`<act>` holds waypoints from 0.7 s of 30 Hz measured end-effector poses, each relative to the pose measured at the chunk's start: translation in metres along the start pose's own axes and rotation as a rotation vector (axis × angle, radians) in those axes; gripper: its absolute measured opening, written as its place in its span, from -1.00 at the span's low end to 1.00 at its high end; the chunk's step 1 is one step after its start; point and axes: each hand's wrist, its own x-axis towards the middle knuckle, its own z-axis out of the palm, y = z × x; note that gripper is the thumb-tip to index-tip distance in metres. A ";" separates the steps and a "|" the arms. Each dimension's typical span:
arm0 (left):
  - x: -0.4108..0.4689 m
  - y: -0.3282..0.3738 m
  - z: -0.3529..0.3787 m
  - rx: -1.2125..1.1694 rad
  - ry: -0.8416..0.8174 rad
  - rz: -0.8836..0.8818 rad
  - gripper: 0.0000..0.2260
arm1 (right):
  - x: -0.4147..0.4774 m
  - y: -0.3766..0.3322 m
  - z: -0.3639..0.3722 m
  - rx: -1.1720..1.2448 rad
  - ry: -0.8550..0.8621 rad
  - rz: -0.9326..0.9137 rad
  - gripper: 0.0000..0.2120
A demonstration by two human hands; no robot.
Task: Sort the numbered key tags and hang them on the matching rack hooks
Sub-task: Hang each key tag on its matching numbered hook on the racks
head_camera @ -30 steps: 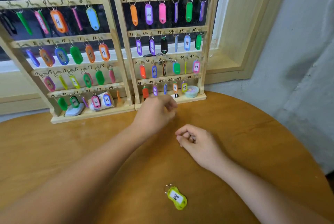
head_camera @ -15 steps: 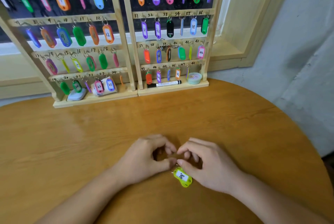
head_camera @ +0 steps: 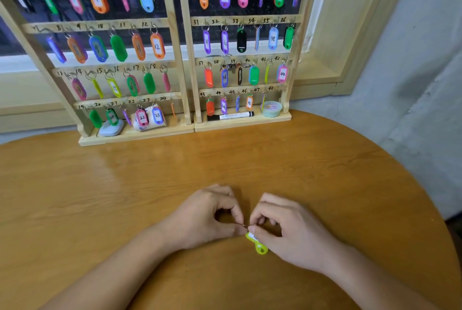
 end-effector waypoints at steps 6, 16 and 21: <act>0.001 -0.001 -0.002 -0.174 0.039 -0.077 -0.89 | 0.003 0.009 0.000 0.162 0.037 0.071 -0.88; 0.005 0.000 -0.006 -0.757 0.343 -0.259 -0.80 | 0.064 0.050 -0.045 0.335 0.303 0.202 -0.91; 0.013 -0.002 -0.007 -0.853 0.429 -0.269 -0.84 | 0.121 0.087 -0.074 0.280 0.461 0.211 -0.85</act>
